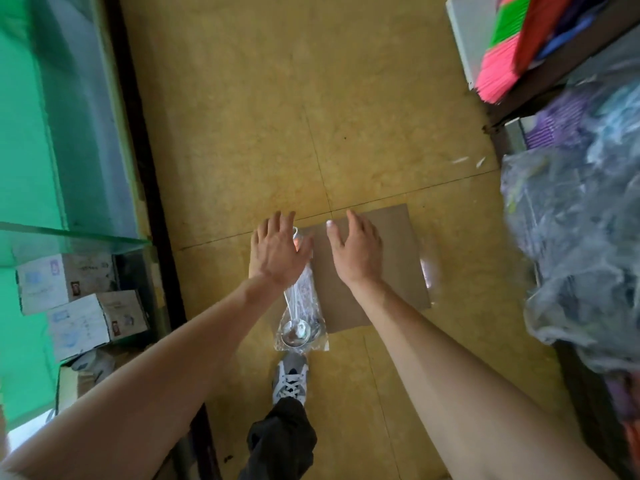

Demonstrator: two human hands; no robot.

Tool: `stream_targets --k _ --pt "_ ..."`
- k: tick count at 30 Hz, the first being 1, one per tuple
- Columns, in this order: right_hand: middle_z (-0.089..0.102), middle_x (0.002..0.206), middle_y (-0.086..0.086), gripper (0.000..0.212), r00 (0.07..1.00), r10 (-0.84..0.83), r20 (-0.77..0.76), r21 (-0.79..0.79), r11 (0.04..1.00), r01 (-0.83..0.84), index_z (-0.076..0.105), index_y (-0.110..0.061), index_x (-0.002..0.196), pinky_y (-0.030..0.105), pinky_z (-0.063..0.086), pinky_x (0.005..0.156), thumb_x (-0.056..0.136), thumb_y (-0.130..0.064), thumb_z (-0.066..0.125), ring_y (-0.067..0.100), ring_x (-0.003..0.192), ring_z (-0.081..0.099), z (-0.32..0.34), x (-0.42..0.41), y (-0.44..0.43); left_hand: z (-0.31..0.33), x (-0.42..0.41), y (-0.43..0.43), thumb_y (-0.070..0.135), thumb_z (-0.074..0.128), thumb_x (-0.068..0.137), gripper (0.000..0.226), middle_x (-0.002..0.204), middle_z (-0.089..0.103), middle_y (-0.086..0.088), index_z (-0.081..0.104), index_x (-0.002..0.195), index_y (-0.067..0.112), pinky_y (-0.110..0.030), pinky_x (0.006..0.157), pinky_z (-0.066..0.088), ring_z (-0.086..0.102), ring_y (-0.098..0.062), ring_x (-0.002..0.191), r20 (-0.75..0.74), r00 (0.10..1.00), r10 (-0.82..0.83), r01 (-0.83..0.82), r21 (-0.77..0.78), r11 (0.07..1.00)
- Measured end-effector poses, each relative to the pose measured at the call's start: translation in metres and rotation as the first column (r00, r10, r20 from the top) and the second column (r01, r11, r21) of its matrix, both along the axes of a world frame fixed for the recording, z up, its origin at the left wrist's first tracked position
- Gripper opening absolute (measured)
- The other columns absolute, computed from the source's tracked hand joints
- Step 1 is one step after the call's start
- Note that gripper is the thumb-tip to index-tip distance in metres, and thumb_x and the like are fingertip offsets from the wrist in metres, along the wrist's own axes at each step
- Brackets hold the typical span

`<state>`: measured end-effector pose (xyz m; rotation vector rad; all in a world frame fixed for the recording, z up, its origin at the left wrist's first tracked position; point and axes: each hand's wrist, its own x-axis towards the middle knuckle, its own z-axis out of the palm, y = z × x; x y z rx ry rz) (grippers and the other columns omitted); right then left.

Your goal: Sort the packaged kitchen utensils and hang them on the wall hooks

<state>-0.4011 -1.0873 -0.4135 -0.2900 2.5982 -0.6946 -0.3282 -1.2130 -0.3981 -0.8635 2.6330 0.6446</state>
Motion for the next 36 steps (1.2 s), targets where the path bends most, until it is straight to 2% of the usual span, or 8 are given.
stream_targets --k 4,7,11,17,22,26,31,36 --pt "0.037 0.154 0.019 0.065 0.986 0.027 -0.167 0.039 0.999 -0.021 0.041 -0.011 0.147 0.047 0.025 0.117 0.099 -0.055 0.041 0.035 0.142 0.033 0.061 -0.032 0.045 0.061 -0.042 0.032 0.064 0.025 0.093 0.075 0.159 0.022 -0.011 0.023 0.153 0.020 -0.049 0.119 0.015 0.019 -0.030 0.145 -0.049 0.988 -0.145 0.139 -0.102 0.985" --pt "0.035 0.155 0.020 0.066 0.964 0.001 -0.265 0.062 0.998 0.016 0.041 -0.012 0.147 0.053 0.026 0.116 0.098 -0.057 0.039 0.037 0.142 0.032 0.109 -0.052 0.090 0.110 -0.070 0.068 0.069 0.015 0.090 0.080 0.158 0.025 -0.012 0.026 0.152 0.019 -0.051 0.119 0.016 0.022 -0.031 0.144 -0.109 0.962 -0.251 0.229 -0.182 0.956" --pt "0.036 0.154 0.020 0.070 0.926 -0.082 -0.368 0.066 0.991 0.114 0.045 -0.012 0.144 0.054 0.030 0.114 0.096 -0.062 0.032 0.037 0.141 0.035 0.169 -0.075 0.169 0.170 -0.107 0.131 0.070 0.013 0.090 0.081 0.156 0.030 -0.012 0.027 0.151 0.019 -0.052 0.118 0.017 0.026 -0.031 0.142 -0.147 0.918 -0.367 0.327 -0.240 0.914" --pt "0.034 0.155 0.019 0.072 0.854 -0.219 -0.472 0.050 0.960 0.275 0.040 -0.013 0.147 0.052 0.028 0.116 0.097 -0.062 0.025 0.035 0.143 0.032 0.255 -0.087 0.321 0.254 -0.148 0.269 0.068 0.015 0.093 0.077 0.155 0.030 -0.010 0.026 0.152 0.019 -0.051 0.118 0.018 0.025 -0.030 0.142 -0.206 0.805 -0.557 0.489 -0.300 0.819" --pt "0.028 0.159 0.017 0.074 0.774 -0.348 -0.530 0.024 0.906 0.424 0.034 -0.014 0.151 0.050 0.021 0.120 0.096 -0.063 0.023 0.034 0.147 0.024 0.319 -0.066 0.462 0.313 -0.153 0.412 0.070 0.014 0.092 0.079 0.153 0.034 -0.011 0.031 0.150 0.018 -0.051 0.116 0.023 0.028 -0.031 0.141 -0.301 0.657 -0.691 0.619 -0.308 0.723" --pt "0.025 0.160 0.015 0.075 0.698 -0.437 -0.568 0.017 0.841 0.541 0.034 -0.015 0.150 0.049 0.018 0.121 0.096 -0.064 0.021 0.033 0.148 0.021 0.359 -0.033 0.575 0.353 -0.141 0.528 0.072 0.009 0.089 0.082 0.156 0.029 -0.012 0.025 0.151 0.021 -0.051 0.119 0.017 0.021 -0.031 0.145 -0.339 0.548 -0.764 0.710 -0.294 0.640" --pt "0.022 0.161 0.014 0.067 0.576 -0.574 -0.582 -0.028 0.722 0.691 0.033 -0.014 0.152 0.048 0.013 0.122 0.100 -0.057 0.037 0.033 0.149 0.017 0.387 0.026 0.702 0.386 -0.107 0.666 0.071 0.013 0.090 0.077 0.156 0.028 -0.009 0.030 0.149 0.024 -0.047 0.120 0.014 0.019 -0.028 0.145 -0.391 0.353 -0.850 0.826 -0.296 0.479" --pt "0.022 0.162 0.013 0.069 0.451 -0.672 -0.588 -0.058 0.591 0.805 0.032 -0.014 0.152 0.047 0.015 0.122 0.099 -0.057 0.040 0.030 0.150 0.018 0.401 0.098 0.800 0.404 -0.057 0.785 0.069 0.014 0.090 0.080 0.156 0.029 -0.012 0.026 0.152 0.020 -0.046 0.120 0.017 0.023 -0.030 0.144 -0.408 0.189 -0.893 0.894 -0.304 0.328"
